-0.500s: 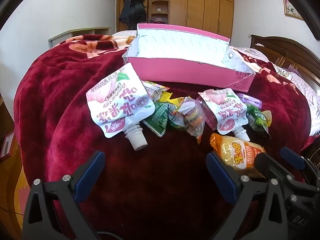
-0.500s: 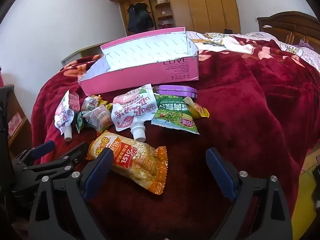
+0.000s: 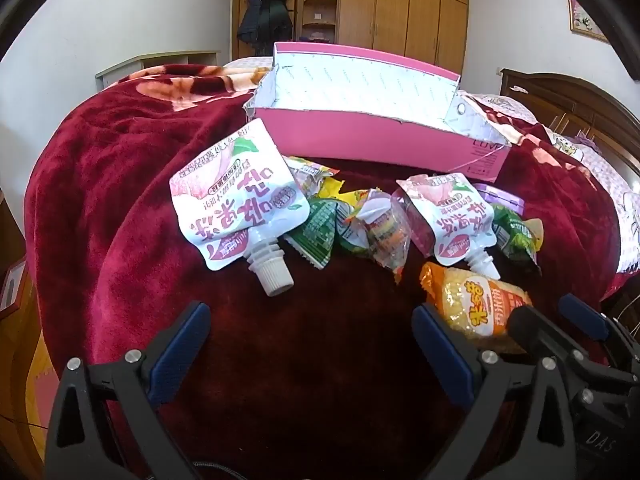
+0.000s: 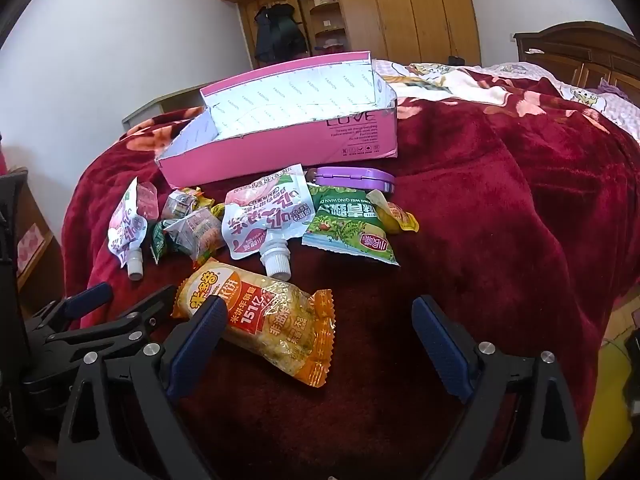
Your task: Organize snacks
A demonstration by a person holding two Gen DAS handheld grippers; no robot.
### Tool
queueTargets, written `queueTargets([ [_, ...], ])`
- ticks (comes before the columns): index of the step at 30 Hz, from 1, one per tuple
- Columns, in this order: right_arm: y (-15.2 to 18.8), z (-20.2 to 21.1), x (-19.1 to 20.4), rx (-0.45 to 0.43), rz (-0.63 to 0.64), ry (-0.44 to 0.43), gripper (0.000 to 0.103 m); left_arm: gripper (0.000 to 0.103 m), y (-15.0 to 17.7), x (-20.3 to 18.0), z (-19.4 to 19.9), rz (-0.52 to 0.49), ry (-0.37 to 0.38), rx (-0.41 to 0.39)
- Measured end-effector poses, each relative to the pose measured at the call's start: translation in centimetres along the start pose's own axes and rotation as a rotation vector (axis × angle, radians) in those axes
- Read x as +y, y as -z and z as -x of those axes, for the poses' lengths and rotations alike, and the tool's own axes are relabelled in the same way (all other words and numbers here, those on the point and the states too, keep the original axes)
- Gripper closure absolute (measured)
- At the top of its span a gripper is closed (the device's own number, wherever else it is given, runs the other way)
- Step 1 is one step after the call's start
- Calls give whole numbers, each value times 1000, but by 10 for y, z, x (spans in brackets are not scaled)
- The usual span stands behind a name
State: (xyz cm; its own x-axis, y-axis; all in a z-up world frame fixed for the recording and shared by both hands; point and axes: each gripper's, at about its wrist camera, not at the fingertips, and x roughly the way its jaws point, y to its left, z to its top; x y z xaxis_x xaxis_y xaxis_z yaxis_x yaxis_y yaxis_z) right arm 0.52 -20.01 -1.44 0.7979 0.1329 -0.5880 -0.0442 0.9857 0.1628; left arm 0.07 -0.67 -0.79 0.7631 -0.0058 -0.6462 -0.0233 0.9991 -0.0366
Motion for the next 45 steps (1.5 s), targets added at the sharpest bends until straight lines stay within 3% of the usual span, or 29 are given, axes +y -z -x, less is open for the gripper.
queueTargets([
  [45, 1, -1, 1, 6, 0, 1, 8, 0, -3, 3, -2, 2, 6, 10],
])
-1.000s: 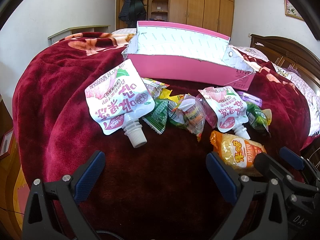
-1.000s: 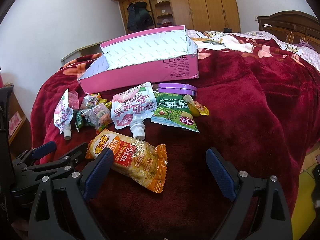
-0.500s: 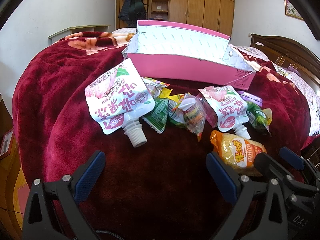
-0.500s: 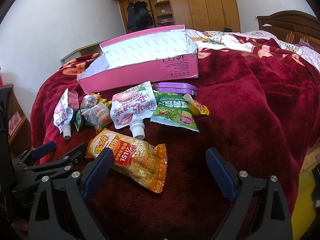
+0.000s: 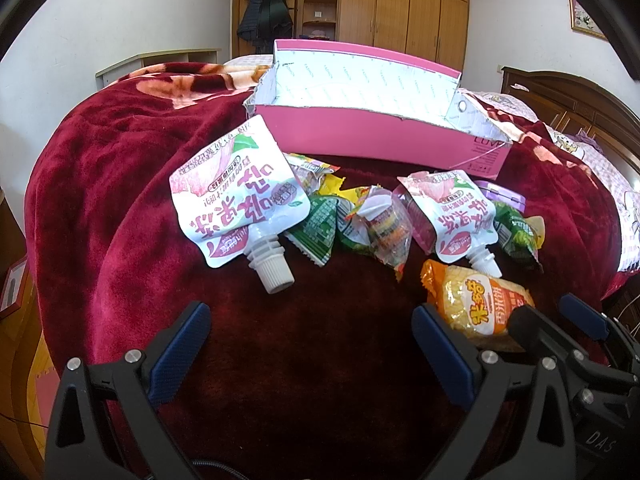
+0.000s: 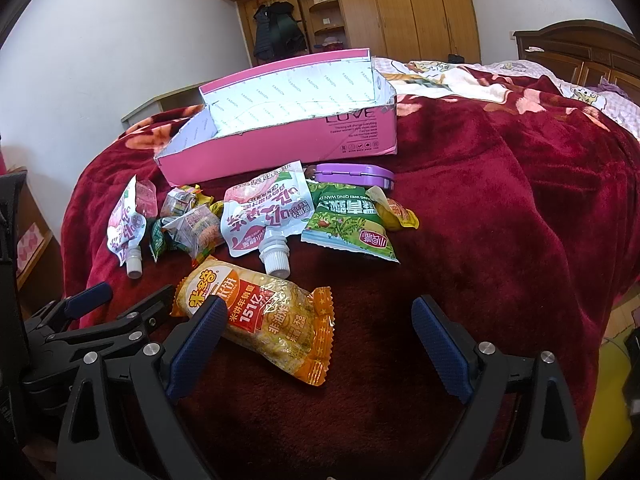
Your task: Organize snacks
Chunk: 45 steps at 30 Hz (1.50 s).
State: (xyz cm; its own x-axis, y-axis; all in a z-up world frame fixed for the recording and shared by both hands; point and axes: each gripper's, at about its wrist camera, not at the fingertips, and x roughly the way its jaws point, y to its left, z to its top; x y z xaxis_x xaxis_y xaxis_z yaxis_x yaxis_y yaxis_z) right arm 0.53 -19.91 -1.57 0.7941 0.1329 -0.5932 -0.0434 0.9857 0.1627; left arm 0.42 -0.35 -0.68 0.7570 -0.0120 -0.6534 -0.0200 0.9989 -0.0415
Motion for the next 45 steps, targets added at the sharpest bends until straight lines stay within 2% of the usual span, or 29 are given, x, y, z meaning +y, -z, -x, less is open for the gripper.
queueTargets([
  [38, -7, 4, 3, 2, 0, 0, 8, 0, 4, 2, 0, -5, -2, 9],
  [45, 1, -1, -2, 2, 7, -2, 8, 0, 8, 6, 3, -20, 7, -3],
])
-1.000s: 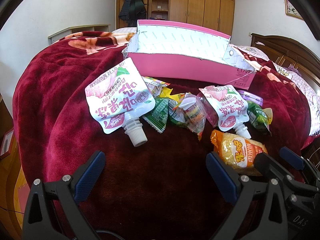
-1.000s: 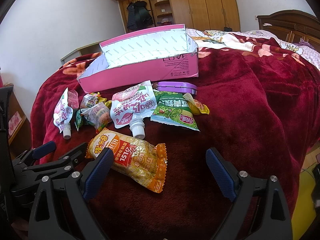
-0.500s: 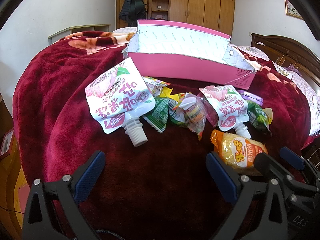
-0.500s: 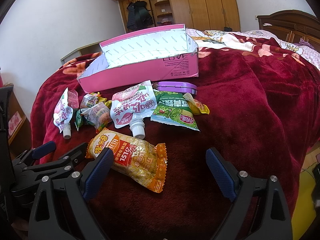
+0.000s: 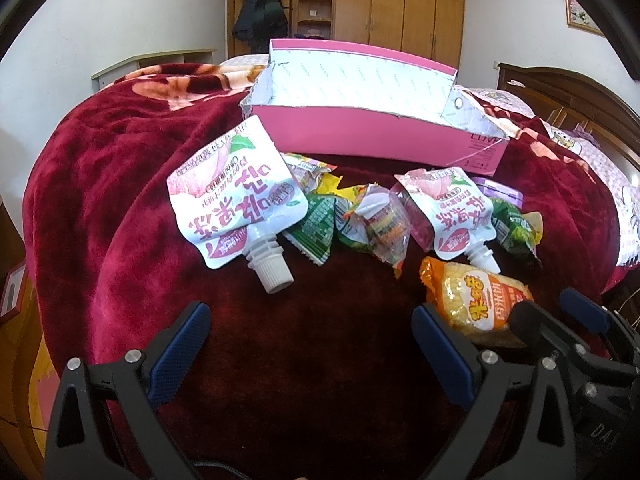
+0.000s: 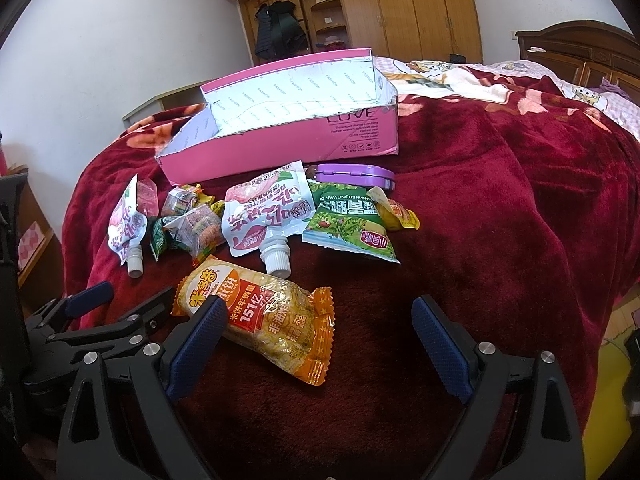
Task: Organize snacks
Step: 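Grasp the white-pink spouted pouch with the left tool while the right tool grasps the orange rice cracker bag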
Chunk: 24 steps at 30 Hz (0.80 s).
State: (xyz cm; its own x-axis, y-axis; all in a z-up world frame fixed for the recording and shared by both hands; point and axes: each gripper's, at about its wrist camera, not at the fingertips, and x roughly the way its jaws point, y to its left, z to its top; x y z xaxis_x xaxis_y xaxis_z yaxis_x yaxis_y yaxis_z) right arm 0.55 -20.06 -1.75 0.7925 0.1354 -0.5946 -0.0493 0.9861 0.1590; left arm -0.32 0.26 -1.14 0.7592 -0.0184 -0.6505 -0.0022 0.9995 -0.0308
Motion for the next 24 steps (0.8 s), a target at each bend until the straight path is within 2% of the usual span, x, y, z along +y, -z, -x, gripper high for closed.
queueTargets([
  [14, -2, 0, 4, 26, 25, -31, 8, 0, -10, 24, 9, 41, 0, -33],
  [20, -3, -1, 12, 31, 54, -47, 8, 0, -22, 40, 12, 73, -24, -62],
  [24, -3, -2, 16, 35, 73, -61, 8, 0, -37, 47, 7, 88, -13, -60],
])
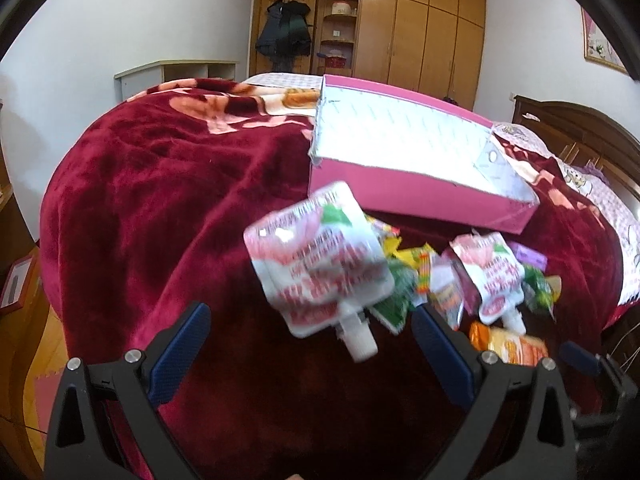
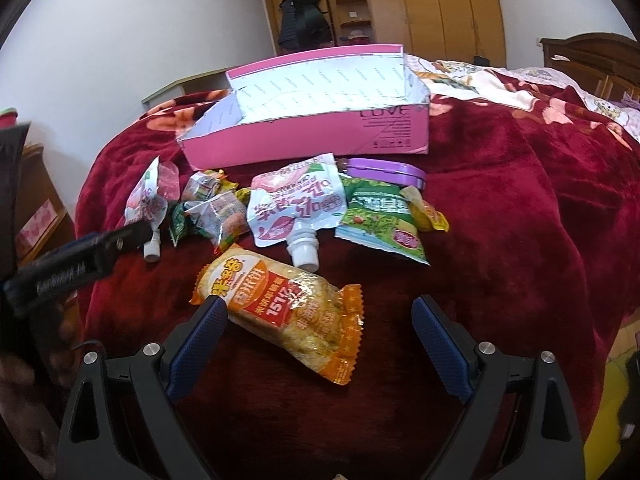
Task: Organize snacks
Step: 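Grasp the white-pink spouted pouch with the left tool while the right tool grasps the orange rice cracker bag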
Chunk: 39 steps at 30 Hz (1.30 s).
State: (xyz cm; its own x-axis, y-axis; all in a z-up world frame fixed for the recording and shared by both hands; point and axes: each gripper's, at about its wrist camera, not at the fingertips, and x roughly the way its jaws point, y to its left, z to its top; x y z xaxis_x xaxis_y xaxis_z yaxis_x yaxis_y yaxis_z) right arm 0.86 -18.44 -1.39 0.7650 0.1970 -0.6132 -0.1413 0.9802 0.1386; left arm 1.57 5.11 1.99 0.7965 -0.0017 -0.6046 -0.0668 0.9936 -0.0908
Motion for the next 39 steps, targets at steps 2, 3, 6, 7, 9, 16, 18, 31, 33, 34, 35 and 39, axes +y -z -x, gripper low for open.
queueTargets([
  [2, -1, -1, 1, 3, 5, -6, 8, 0, -7, 3, -3, 22, -4, -10],
  [3, -1, -2, 1, 4, 6, -8, 8, 0, -11, 3, -5, 31, -7, -18],
  [6, -2, -4, 2, 10, 11, -11, 8, 0, -22, 3, -13, 40, -14, -34],
  [7, -2, -5, 2, 11, 12, -12, 8, 0, -25, 3, -17, 42, -17, -37],
  [9, -3, -7, 3, 12, 15, -14, 8, 0, -30, 3, -24, 53, -30, -29],
  [16, -5, -14, 7, 14, 37, -18, 8, 0, -28, 17, -46, 122, -42, 23],
  [18, -6, -16, 8, 13, 46, -17, 8, 1, -26, 24, -50, 168, -28, 34],
  [31, -7, -16, 13, 12, 83, -9, 8, 13, -18, 31, -46, 147, -2, 16],
  [33, -8, -15, 13, 10, 88, -10, 8, 13, -18, 32, -42, 138, 11, 10],
  [34, -8, -14, 14, 7, 91, -11, 8, 13, -18, 32, -41, 135, 15, 9],
  [35, -8, -13, 14, 4, 94, -11, 8, 13, -18, 33, -39, 132, 20, 7],
  [39, -10, -8, 19, -13, 122, -5, 8, 13, -16, 31, -31, 107, 50, -1],
])
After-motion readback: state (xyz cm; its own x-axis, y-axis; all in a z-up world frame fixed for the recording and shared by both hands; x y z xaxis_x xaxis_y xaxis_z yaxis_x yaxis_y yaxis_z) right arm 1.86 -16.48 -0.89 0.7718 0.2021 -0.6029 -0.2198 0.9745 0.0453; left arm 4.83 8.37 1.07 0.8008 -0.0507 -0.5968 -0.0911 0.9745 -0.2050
